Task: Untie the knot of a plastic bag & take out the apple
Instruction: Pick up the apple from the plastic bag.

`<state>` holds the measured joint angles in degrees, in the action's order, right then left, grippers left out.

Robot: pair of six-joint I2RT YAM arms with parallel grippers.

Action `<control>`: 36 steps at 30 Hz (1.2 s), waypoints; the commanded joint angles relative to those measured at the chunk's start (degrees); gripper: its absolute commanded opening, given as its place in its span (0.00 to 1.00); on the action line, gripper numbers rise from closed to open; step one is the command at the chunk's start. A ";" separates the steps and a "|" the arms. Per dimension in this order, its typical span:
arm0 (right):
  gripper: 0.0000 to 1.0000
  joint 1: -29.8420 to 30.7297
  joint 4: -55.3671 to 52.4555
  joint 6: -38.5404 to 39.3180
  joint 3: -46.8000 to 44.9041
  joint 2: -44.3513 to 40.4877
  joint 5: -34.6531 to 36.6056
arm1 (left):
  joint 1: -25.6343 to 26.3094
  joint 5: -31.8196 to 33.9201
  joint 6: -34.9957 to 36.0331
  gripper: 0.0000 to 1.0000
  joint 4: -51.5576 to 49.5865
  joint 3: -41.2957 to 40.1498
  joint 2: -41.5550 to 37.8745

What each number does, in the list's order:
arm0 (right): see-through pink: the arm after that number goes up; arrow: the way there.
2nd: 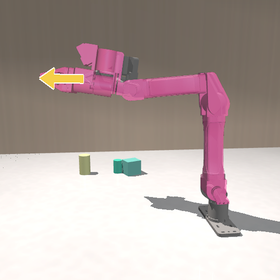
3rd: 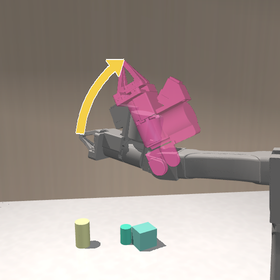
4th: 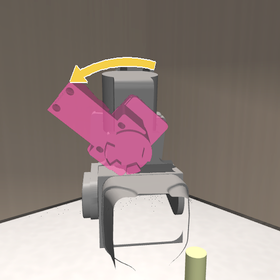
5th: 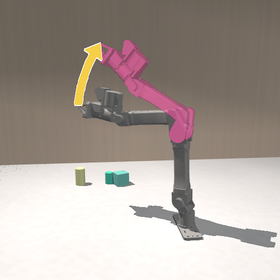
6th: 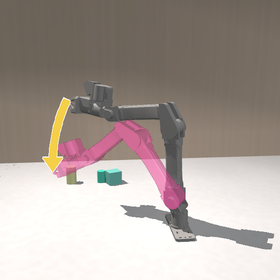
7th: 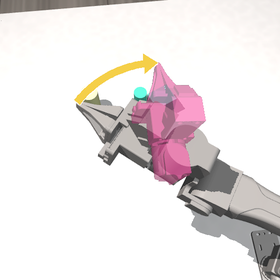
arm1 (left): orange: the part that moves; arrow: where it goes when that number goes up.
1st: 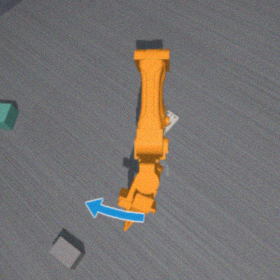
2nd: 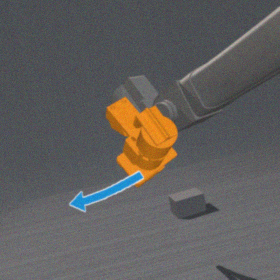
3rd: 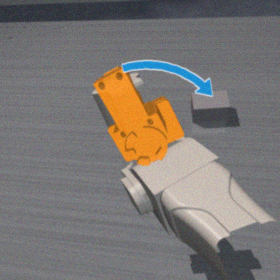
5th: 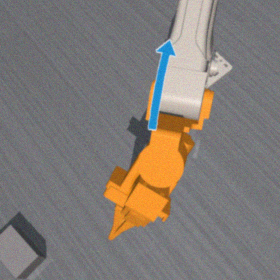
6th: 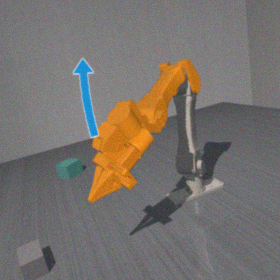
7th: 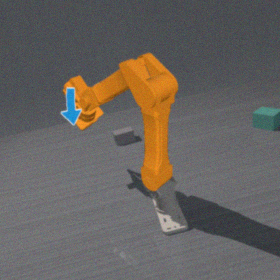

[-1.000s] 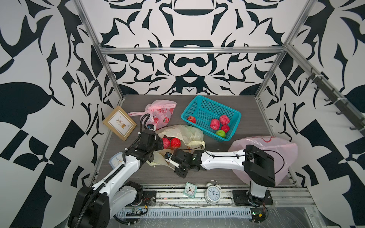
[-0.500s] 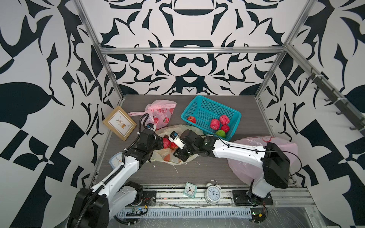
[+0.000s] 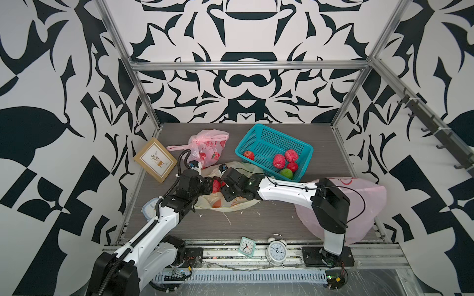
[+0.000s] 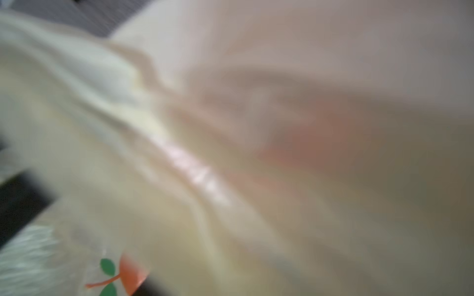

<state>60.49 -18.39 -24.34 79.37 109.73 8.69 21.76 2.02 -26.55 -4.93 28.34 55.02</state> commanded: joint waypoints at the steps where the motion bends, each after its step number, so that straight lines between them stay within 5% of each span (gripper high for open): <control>1: 0.59 0.05 -1.20 -2.38 3.95 0.00 6.49 | -0.14 -1.00 0.17 0.45 1.11 -0.69 0.25; 5: 0.62 -0.35 -0.24 -2.57 5.22 1.89 6.50 | -0.14 -1.48 -0.10 0.46 1.42 -0.64 1.13; 9: 0.79 -0.86 0.18 -2.75 6.03 3.09 8.42 | -0.14 -1.40 -0.11 0.46 1.50 -0.63 1.23; 20: 0.80 -4.05 1.80 -4.84 7.40 8.55 2.91 | -0.15 -1.49 0.00 0.46 1.24 -0.29 1.31; 30: 0.42 -4.41 4.05 -3.99 3.55 4.96 -3.41 | -0.14 -0.92 1.51 0.49 -0.43 0.59 0.86; 36: 0.38 -4.41 5.88 1.06 -0.52 -3.04 -8.63 | -0.14 -0.13 3.64 0.59 -1.37 1.06 0.80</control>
<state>55.94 -15.14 -26.50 79.64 112.46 3.46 21.76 1.26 -24.25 -5.23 28.36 56.12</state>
